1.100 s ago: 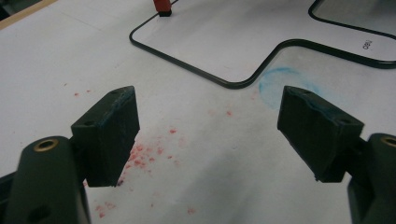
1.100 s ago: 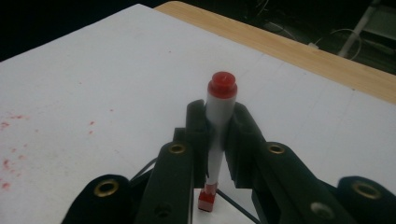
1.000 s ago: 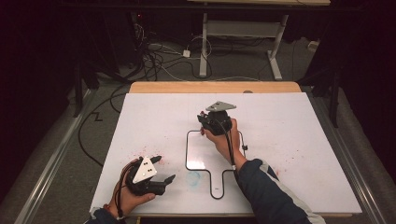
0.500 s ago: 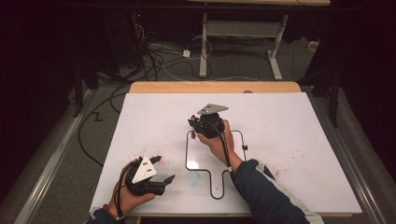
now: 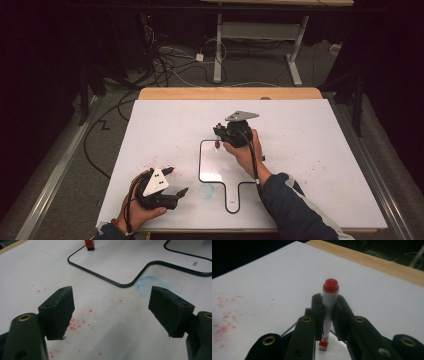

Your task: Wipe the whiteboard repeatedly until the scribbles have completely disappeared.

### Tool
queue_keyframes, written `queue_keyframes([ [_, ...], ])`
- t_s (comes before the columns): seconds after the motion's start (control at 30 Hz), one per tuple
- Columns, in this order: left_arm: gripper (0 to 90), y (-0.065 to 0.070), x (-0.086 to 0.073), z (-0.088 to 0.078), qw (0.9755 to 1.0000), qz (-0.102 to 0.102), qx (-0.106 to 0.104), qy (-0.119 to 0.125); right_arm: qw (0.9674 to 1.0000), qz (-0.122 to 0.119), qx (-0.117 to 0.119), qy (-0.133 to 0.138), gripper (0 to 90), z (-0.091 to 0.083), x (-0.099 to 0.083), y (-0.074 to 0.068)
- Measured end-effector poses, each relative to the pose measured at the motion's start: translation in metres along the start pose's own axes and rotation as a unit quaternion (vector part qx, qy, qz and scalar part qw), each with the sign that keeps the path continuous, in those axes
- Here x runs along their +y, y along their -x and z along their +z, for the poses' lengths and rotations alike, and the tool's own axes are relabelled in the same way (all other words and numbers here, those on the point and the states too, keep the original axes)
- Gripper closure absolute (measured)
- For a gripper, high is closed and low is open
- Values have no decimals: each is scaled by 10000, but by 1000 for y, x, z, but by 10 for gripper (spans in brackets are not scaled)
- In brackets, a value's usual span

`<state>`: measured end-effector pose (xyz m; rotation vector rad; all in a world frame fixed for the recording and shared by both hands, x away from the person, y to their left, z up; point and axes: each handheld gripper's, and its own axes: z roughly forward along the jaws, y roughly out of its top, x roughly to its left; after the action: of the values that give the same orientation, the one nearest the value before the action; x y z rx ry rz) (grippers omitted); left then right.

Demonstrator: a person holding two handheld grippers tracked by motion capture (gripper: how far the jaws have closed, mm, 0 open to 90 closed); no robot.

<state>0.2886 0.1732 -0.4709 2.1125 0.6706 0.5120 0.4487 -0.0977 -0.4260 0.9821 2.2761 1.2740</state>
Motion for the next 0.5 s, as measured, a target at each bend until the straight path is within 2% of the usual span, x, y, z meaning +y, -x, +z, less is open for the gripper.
queue_keyframes([
  [0.07,199,0,0,0,10000,6,-1,-13,9999,-71,79,-10,814,-1,-1,-5],
  [0.17,199,0,-1,0,10000,-2,2,-5,9999,-110,25,-48,814,-4,-1,-3],
  [0.27,199,0,-1,-1,10000,-14,5,2,9994,-141,-319,-80,814,-9,-2,7],
  [0.37,199,0,0,0,10000,-4,2,-5,9983,-178,-541,-78,814,-13,-4,16],
  [0.43,199,1,0,0,10000,8,1,-17,9987,-144,-492,-55,814,-14,-5,17],
  [0.5,199,1,0,1,10000,6,-5,-20,9998,-73,-208,-16,814,-13,-6,15],
])
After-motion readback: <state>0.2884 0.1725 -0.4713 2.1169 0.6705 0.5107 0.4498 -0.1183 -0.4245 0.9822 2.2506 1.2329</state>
